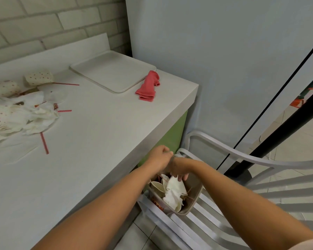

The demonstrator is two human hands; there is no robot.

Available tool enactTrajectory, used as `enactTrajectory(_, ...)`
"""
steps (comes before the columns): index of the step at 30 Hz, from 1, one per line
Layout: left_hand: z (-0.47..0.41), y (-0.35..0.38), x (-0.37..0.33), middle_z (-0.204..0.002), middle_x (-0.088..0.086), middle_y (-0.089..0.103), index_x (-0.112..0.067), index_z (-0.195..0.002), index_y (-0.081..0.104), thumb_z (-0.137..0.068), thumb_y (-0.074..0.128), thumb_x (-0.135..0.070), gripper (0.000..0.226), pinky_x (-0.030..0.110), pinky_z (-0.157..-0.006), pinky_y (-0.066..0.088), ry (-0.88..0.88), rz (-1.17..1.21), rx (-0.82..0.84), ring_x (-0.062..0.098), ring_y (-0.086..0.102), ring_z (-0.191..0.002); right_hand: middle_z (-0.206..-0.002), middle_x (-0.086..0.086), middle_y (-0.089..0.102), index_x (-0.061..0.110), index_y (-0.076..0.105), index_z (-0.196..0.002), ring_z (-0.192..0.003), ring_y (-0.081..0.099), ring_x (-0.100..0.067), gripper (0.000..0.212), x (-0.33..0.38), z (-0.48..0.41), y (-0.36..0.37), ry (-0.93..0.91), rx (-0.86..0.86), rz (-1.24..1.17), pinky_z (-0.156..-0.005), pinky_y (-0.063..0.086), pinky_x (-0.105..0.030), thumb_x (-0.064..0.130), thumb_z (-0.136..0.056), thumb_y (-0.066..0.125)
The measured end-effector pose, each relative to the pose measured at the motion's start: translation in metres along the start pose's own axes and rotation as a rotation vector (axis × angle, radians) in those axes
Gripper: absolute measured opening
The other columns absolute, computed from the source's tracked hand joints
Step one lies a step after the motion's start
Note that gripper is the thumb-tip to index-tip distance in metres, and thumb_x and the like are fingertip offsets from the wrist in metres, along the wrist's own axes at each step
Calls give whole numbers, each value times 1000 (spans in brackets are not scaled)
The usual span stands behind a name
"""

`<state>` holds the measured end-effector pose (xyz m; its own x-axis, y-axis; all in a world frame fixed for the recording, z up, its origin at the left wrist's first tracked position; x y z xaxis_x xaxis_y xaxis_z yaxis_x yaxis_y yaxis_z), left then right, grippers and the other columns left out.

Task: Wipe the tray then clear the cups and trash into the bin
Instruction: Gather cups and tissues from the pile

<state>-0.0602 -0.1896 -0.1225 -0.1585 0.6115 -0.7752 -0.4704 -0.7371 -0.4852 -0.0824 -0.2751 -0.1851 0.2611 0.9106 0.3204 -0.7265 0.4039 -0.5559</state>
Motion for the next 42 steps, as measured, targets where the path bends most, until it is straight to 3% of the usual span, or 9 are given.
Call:
enactTrajectory(3,16,-32,-21,-100,9,68,-10,-97,63,-93,50,-14,15,35,-90,51,182,18,-191,23,65,-90,-81,-15,62,2,59,-85,-54,52,-17,17,31,11,-18,-69,-15,120,-48,42,-21,6,-90,43)
enactTrajectory(6,41,-72,-35,-87,2,65,-8,-98,66,-93,49,-13,18,26,-81,50,322,42,-372,15,60,-79,-66,-8,60,6,57,-89,-47,45,-14,13,72,30,-37,-169,-69,127,-47,38,-21,14,-94,48)
enactTrajectory(10,68,-126,-31,-88,-5,61,-8,-100,66,-94,48,-11,19,9,-73,43,414,86,-553,8,56,-84,-56,-1,55,10,64,-93,-39,37,-10,14,133,63,-59,-281,-125,123,-50,34,-21,19,-92,53)
enactTrajectory(13,84,-169,-11,-92,-5,61,-9,-99,65,-94,48,-11,18,6,-70,40,410,94,-671,8,54,-85,-54,-1,54,7,67,-97,-38,34,-10,22,180,81,-62,-356,-169,146,-50,33,-22,23,-92,53)
enactTrajectory(17,111,-229,36,-97,-1,58,-9,-98,63,-93,48,-10,16,7,-66,38,361,69,-796,10,52,-83,-61,-1,56,8,66,-99,-49,38,-14,22,251,93,-47,-444,-208,152,-52,32,-23,24,-91,53)
enactTrajectory(20,136,-276,80,-98,-1,50,-9,-101,61,-92,49,-10,14,15,-70,37,286,51,-856,12,51,-84,-67,0,58,14,63,-96,-56,45,-15,16,310,95,-24,-510,-221,169,-52,34,-22,24,-92,52)
enactTrajectory(34,248,-429,272,-123,11,41,-9,-106,59,-89,55,-8,18,29,-94,42,-130,-57,-972,25,50,-110,-71,2,56,11,64,-104,-56,50,-9,20,516,85,99,-685,-104,311,-48,37,-17,18,-91,51)
enactTrajectory(42,290,-489,341,-126,11,42,-11,-109,60,-91,53,-10,20,31,-96,41,-282,-173,-1041,25,47,-117,-82,-5,60,10,64,-99,-56,50,-9,16,590,73,146,-705,-106,320,-47,37,-17,14,-90,51)
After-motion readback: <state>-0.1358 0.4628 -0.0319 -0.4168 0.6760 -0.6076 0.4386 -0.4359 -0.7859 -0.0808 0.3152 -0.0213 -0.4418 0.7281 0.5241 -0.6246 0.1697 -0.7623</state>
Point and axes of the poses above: each hand's wrist, its own z-axis away from the middle knuckle, its own y-axis out of the palm, x = y × z, the point moved 7 cm from there along -z, towards the middle knuckle
